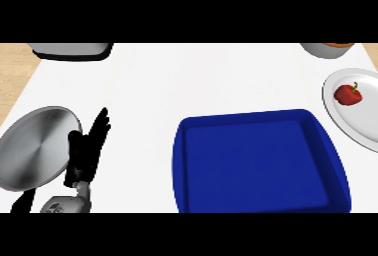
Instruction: Pick the bell pepper from the tray and place it in the plate
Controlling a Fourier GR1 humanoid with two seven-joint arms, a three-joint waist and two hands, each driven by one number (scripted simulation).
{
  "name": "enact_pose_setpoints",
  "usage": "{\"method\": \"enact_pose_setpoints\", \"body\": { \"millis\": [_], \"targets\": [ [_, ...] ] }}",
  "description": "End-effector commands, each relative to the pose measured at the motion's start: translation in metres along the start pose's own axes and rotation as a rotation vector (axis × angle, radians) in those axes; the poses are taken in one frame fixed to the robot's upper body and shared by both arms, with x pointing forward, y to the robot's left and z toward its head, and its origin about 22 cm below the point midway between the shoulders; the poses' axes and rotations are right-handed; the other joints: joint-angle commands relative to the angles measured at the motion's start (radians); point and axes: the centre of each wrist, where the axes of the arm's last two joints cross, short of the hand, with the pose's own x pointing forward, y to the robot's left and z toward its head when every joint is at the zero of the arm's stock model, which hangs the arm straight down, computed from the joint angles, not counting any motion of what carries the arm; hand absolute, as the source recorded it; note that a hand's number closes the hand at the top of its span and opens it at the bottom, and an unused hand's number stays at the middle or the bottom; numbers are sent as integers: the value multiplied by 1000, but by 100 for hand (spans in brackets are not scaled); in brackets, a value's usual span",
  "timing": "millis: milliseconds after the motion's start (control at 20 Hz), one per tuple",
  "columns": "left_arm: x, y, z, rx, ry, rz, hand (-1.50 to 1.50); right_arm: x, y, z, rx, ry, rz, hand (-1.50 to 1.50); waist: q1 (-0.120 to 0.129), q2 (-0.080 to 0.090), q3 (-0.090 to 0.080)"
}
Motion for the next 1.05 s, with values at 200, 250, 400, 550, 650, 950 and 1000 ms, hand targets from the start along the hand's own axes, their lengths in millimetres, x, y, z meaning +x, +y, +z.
{"method": "enact_pose_setpoints", "body": {
  "millis": [200, 250, 400, 550, 650, 950, 1000],
  "targets": [
    [-4, 8, -4, 12, -2, -8, 0, -8, -13, 14, -68, -10, -18, -150, 0, 4, 2],
    [-6, -1, -1, -10, -9, 11, 0, -8, -9, 12, -65, 4, 2, -150, 4, 3, 2],
    [-9, 4, -5, -8, -12, 6, 0, -13, -14, 19, -99, 16, -1, -150, -5, 4, 1],
    [1, -8, 0, -8, 1, 4, 0, -12, -31, 27, -141, 50, 27, -150, -1, 0, 3],
    [-1, -16, -1, 3, 3, 9, 0, -15, -30, 30, -145, 44, 24, -150, -3, 3, 4],
    [2, -7, -2, -4, -8, 3, 0, -15, -27, 29, -188, 63, 63, -150, 10, 3, 4],
    [-1, 1, 3, -7, -8, -3, 0, -15, -46, 40, -188, 70, 67, -150, 10, 3, 6]
  ]
}}
